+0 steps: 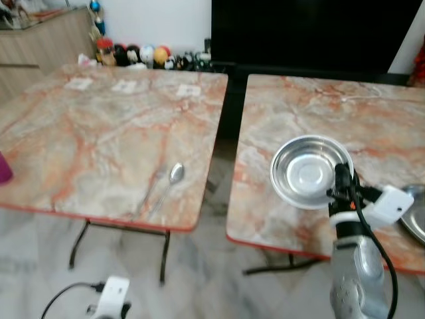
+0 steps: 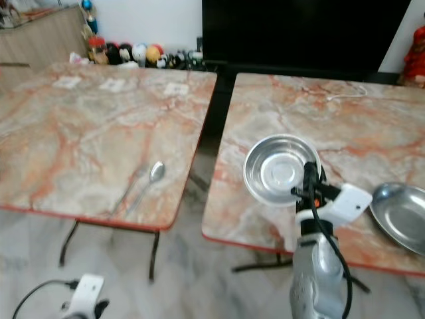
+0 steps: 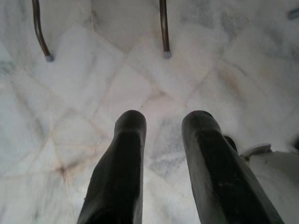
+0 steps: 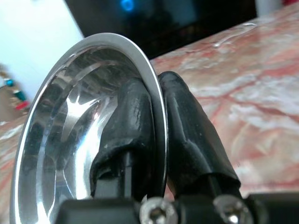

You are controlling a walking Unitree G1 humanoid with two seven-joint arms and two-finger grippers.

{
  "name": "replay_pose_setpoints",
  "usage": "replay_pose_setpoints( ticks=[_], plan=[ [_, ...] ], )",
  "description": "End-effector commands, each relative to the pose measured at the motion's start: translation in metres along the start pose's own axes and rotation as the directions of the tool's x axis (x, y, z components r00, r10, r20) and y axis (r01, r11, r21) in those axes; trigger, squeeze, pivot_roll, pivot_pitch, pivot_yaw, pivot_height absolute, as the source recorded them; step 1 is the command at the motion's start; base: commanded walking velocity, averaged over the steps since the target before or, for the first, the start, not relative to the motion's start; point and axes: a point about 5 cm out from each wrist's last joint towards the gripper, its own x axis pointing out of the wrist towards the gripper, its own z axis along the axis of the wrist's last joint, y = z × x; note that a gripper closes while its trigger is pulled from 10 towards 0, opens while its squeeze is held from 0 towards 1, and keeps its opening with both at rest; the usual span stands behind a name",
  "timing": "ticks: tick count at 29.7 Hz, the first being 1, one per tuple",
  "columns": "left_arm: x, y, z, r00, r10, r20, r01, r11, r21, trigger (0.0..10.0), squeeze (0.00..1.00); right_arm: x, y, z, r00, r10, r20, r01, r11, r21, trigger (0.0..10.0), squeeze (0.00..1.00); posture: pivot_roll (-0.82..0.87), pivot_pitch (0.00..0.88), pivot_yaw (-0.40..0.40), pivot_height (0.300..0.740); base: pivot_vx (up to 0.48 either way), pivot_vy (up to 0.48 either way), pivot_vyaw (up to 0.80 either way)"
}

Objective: Setting the table

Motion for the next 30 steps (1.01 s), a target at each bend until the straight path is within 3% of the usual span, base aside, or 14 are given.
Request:
replay_pose_setpoints(
  ticks=[1,13,17,23,25,30],
  plan=[
    [0.0,-0.002,0.0,1.0,-0.011,-0.009,0.011,1.0,0.016,10.0,0.0,0.001,-0.005,0.008,0.999,-0.027,0.032,0.027,1.0,-0.002,10.0,0.0,0.06,0.012,0.0,0.74,0.0,-0.39,0.0],
    [0.0,-0.005,-0.001,1.0,-0.016,-0.006,0.016,1.0,0.007,10.0,0.0,0.001,-0.018,0.013,0.995,-0.089,0.05,0.089,0.996,0.009,10.0,0.0,0.06,0.011,-0.008,0.74,0.0,-0.388,0.0],
    [0.0,-0.005,0.0,1.0,-0.01,-0.003,0.01,1.0,-0.001,10.0,0.0,-0.002,-0.021,0.013,0.992,-0.117,0.052,0.117,0.993,-0.004,10.0,0.0,0.05,0.013,-0.007,0.74,0.0,0.0,0.0],
    [0.001,-0.005,0.0,1.0,-0.011,0.0,0.011,1.0,0.001,10.0,0.0,-0.002,-0.04,0.025,0.962,-0.25,0.105,0.251,0.968,0.01,10.0,0.0,0.05,0.01,-0.006,0.74,0.0,0.0,0.0],
    [0.001,-0.005,0.001,1.0,-0.009,0.001,0.009,1.0,0.001,10.0,0.0,-0.001,-0.051,0.032,0.932,-0.337,0.131,0.33,0.941,0.07,10.0,0.0,0.05,0.01,-0.006,0.74,0.0,0.0,0.0],
    [0.001,-0.005,0.002,1.0,-0.009,0.002,0.009,1.0,0.004,10.0,0.0,0.004,-0.051,0.038,0.917,-0.376,0.129,0.355,0.92,0.165,10.0,0.0,0.05,0.011,-0.003,0.74,0.0,0.0,0.0]
  ],
)
